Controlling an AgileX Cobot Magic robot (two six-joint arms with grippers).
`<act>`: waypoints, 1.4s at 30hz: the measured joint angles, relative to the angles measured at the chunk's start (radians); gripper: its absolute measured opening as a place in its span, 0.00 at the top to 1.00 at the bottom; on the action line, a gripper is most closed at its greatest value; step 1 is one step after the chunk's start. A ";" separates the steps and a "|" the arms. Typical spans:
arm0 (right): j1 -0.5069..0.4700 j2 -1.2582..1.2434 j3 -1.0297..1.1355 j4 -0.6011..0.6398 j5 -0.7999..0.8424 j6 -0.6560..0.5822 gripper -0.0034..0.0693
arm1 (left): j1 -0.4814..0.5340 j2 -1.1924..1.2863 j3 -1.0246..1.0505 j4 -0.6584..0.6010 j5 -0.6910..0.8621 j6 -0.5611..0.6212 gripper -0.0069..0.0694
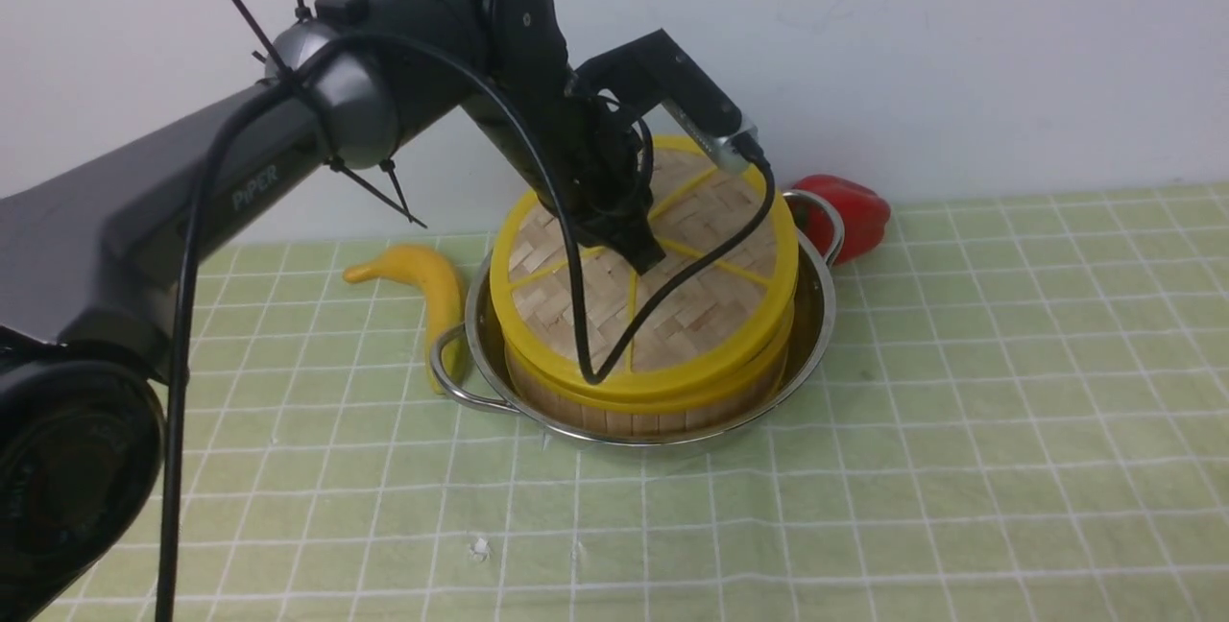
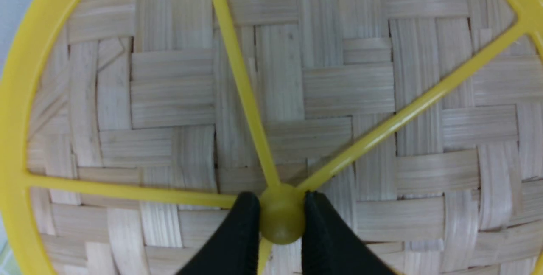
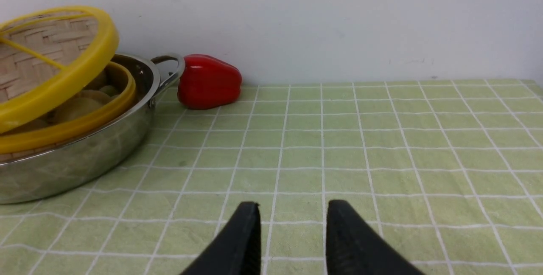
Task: Place the steamer in the pot on the green tablecloth, and put the lid on the steamer.
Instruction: 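Place the yellow bamboo steamer lid onto the steamer in the pot with the left gripper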
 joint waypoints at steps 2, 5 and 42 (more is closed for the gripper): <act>0.000 0.000 0.000 0.000 0.000 0.000 0.62 | 0.000 0.000 0.000 0.000 0.000 0.000 0.76; 0.000 0.000 0.000 0.000 0.000 0.000 0.62 | 0.000 0.000 0.000 0.000 -0.002 0.000 0.76; 0.000 0.000 0.000 0.000 0.000 0.000 0.62 | -0.001 -0.034 -0.020 -0.008 -0.024 0.000 0.19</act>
